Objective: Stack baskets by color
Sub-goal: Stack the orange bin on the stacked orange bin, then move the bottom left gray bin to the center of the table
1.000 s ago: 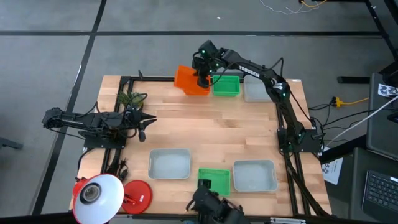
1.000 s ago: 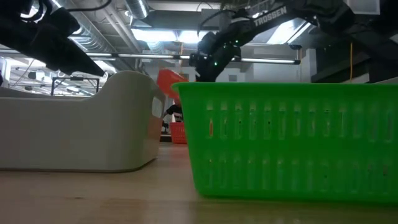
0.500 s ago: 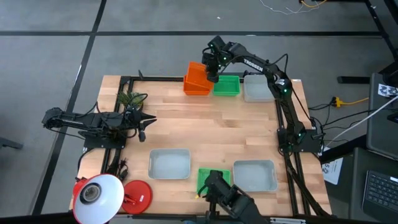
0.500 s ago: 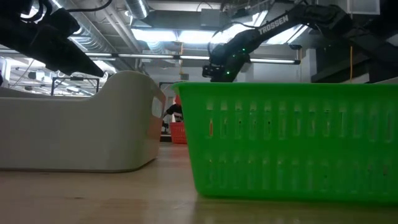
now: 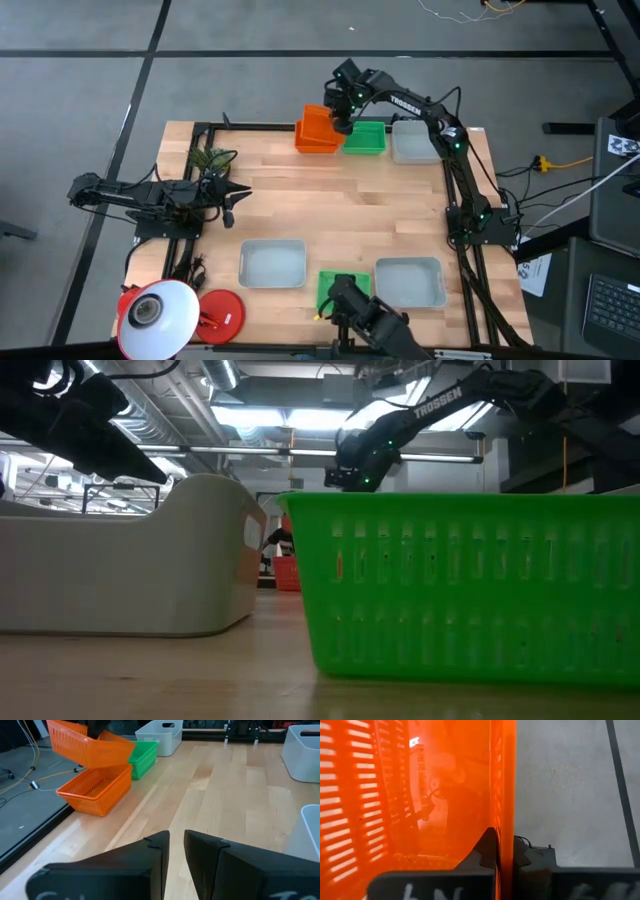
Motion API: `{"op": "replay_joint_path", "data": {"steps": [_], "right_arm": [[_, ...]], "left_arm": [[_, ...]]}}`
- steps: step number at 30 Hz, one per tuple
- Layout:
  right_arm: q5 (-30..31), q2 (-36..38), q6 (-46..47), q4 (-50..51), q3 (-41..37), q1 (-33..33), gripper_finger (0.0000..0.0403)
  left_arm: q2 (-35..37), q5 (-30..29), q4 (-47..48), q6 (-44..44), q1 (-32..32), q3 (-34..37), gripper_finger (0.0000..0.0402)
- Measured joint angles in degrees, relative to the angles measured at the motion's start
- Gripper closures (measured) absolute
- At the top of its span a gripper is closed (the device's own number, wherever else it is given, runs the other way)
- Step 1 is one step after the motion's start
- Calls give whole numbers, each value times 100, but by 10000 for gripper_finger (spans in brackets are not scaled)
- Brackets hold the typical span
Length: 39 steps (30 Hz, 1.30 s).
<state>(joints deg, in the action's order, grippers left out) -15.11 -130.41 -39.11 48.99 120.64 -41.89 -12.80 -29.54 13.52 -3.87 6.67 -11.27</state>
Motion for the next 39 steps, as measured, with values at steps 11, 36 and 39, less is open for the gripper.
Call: {"op": "replay_joint_path", "data": {"steps": [11, 36, 39], "right_arm": [[46, -130, -13, -72, -4, 0, 402], [66, -116, -12, 113, 174, 169, 295], [72, -96, 170, 436, 469, 265, 295]], "left_arm": [[1, 0, 105, -1, 0, 0, 350], [2, 0, 103, -1, -1, 0, 350], [2, 0, 103, -1, 1, 0, 350]]}}
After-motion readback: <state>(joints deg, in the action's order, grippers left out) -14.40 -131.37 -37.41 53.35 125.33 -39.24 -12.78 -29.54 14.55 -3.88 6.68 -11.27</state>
